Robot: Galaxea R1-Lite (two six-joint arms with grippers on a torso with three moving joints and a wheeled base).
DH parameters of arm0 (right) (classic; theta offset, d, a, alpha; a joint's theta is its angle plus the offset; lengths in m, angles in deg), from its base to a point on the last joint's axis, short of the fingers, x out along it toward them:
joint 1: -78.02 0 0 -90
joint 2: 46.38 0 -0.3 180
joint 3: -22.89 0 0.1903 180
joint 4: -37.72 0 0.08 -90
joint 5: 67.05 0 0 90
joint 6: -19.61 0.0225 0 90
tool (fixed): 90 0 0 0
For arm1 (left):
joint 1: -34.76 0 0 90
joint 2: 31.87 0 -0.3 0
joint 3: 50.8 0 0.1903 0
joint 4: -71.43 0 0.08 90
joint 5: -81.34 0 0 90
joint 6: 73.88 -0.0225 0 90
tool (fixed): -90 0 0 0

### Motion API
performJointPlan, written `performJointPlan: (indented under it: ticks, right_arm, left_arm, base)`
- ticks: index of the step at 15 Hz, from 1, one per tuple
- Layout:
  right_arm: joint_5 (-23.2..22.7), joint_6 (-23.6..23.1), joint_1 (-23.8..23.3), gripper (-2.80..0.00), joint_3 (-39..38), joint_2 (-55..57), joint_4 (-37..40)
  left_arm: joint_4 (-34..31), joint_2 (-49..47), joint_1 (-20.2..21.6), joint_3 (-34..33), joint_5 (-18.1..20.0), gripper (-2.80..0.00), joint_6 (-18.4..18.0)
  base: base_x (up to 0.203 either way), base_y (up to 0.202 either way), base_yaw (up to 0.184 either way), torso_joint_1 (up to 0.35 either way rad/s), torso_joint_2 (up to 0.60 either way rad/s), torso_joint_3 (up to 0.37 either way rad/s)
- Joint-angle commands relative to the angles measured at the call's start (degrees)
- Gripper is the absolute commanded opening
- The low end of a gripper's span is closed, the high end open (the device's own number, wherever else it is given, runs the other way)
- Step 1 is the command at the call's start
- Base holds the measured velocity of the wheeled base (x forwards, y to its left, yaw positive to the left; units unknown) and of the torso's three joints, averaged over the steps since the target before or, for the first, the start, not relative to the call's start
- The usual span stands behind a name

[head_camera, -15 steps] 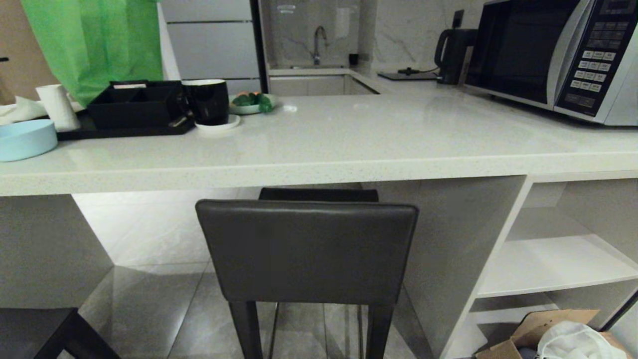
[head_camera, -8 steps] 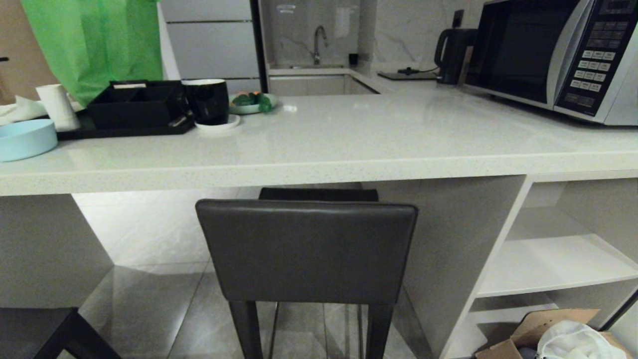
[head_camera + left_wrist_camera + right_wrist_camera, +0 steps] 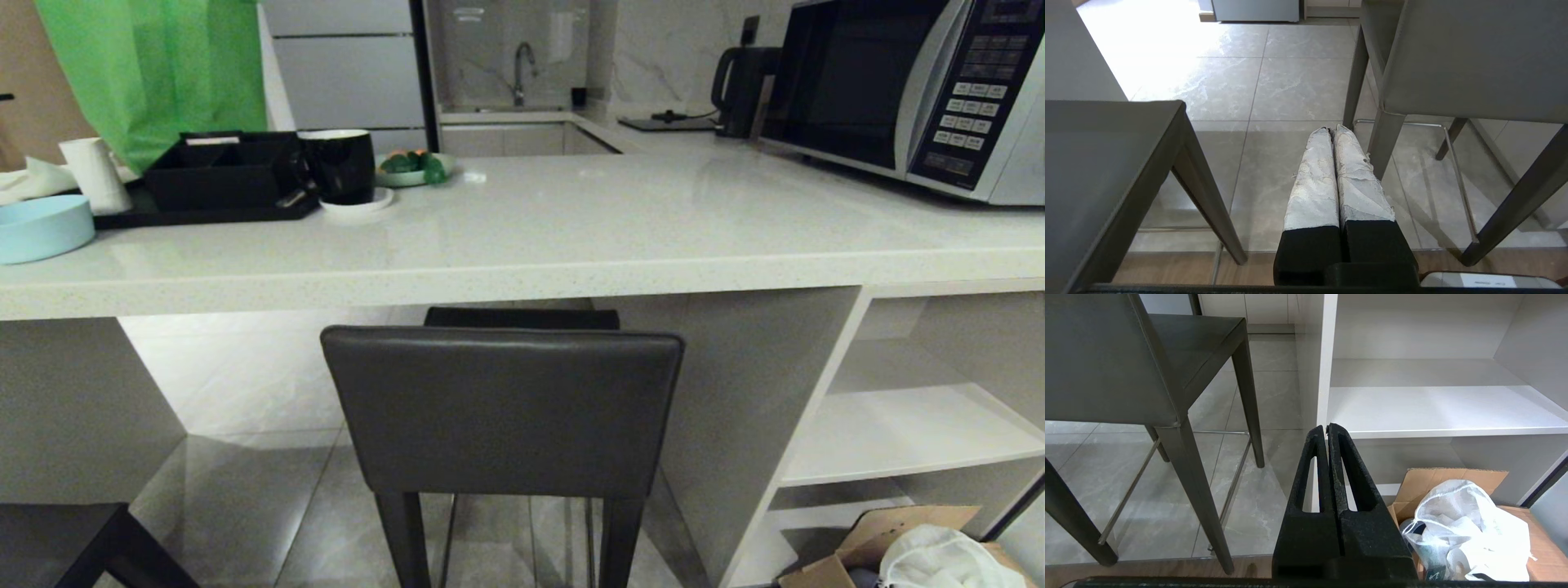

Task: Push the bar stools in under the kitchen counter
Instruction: Pull the gray chair out from under the dining table

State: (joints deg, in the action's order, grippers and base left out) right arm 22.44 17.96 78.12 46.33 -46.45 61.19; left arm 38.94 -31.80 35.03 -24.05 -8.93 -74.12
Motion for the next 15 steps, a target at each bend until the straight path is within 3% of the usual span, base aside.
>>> performJointPlan:
  ticks: [1, 3, 6, 8, 10, 11, 13, 14, 15]
  right_arm:
    - [0.1, 0.2, 0.1, -2.80, 0.0, 0.1, 0.0]
    - [0.1, 0.2, 0.0, -2.80, 0.0, 0.1, 0.0]
    - [-0.4, -0.7, 0.0, -2.80, 0.6, 0.4, 0.3]
    - [-1.1, 1.2, 0.1, -2.80, 6.6, 3.8, 0.4]
    - [-2.9, 3.1, 0.5, -2.80, 13.3, 13.2, 0.3]
    - [-4.9, 3.7, 1.1, -2.80, 15.5, 18.6, 0.0]
    - [-13.3, 6.1, 4.8, -2.80, 17.1, 28.0, -3.2]
    - [-17.9, 7.4, 7.2, -2.80, 17.3, 32.3, -5.9]
    - [-20.9, 8.1, 8.5, -2.80, 17.4, 36.8, -8.5]
  left_arm:
    - [0.0, 0.0, -0.1, 0.0, 0.0, -2.80, 0.9]
    - [-0.1, -0.1, 0.0, 0.0, -0.1, -2.80, 0.9]
    - [-0.2, -2.0, 0.0, 2.1, 1.5, -2.80, -2.6]
    - [0.3, -10.2, -0.4, 10.9, 2.8, -2.80, 2.2]
    - [3.9, -20.6, -4.0, 16.9, 3.3, -2.80, 5.5]
    - [7.0, -26.5, -6.7, 18.5, 3.6, -2.80, 6.6]
    - [12.6, -37.7, -11.6, 20.6, 5.2, -2.80, 9.9]
    - [15.2, -42.2, -13.2, 21.5, 8.9, -2.80, 14.7]
    - [17.8, -45.1, -13.8, 21.8, 16.4, -2.80, 19.6]
  base:
    - [0.000, 0.000, 0.000, 0.000, 0.00, 0.000]
    - [0.000, 0.000, 0.000, 0.000, 0.00, 0.000]
    - [0.000, 0.000, 0.000, 0.000, 0.00, 0.000]
    - [0.000, 0.000, 0.000, 0.000, 0.00, 0.000]
    - [0.000, 0.000, 0.000, 0.000, 0.00, 0.000]
    - [0.000, 0.000, 0.000, 0.000, 0.00, 0.000]
    - [0.000, 0.000, 0.000, 0.000, 0.00, 0.000]
    - [0.000, 0.000, 0.000, 0.000, 0.00, 0.000]
    - [0.000, 0.000, 0.000, 0.000, 0.00, 0.000]
